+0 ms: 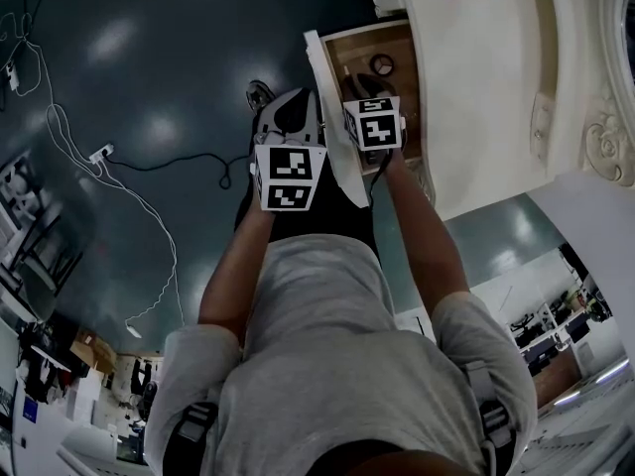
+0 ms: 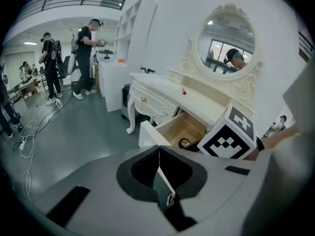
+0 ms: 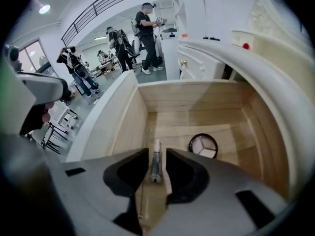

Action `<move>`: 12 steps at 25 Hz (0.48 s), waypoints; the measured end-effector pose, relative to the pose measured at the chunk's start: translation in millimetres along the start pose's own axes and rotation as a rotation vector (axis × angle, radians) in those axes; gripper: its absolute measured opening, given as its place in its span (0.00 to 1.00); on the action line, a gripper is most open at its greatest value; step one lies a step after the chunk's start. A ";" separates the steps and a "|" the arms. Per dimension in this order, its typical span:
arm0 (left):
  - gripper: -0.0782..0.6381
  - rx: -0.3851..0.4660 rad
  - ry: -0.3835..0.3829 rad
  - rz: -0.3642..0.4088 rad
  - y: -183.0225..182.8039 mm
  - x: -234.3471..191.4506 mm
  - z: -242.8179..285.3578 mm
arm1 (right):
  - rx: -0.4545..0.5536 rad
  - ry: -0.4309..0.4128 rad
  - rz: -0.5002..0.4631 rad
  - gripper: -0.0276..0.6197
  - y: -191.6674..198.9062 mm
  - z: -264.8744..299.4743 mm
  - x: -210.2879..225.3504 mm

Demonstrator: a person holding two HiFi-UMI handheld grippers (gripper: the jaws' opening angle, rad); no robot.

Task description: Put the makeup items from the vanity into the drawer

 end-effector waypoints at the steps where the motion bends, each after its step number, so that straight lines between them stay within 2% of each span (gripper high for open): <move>1: 0.12 0.002 0.004 0.004 -2.3 -1.9 -2.1 | 0.005 0.010 -0.004 0.23 -2.5 -4.2 -1.4; 8: 0.12 0.044 0.064 0.058 -36.0 -20.8 -22.0 | 0.067 0.107 -0.005 0.10 -28.3 -58.2 -19.2; 12: 0.12 0.072 0.084 0.132 -60.1 -32.8 -26.9 | 0.122 0.201 0.016 0.07 -38.9 -106.5 -31.4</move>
Point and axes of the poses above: the fingertips, and each gripper's own axes: z forward along the fingers, x to its right, y out of its underside, the point moved 1 cm from there along -z, backward along the fingers, and after that the axes turned 13 degrees about -y, right-handed, at the moved point
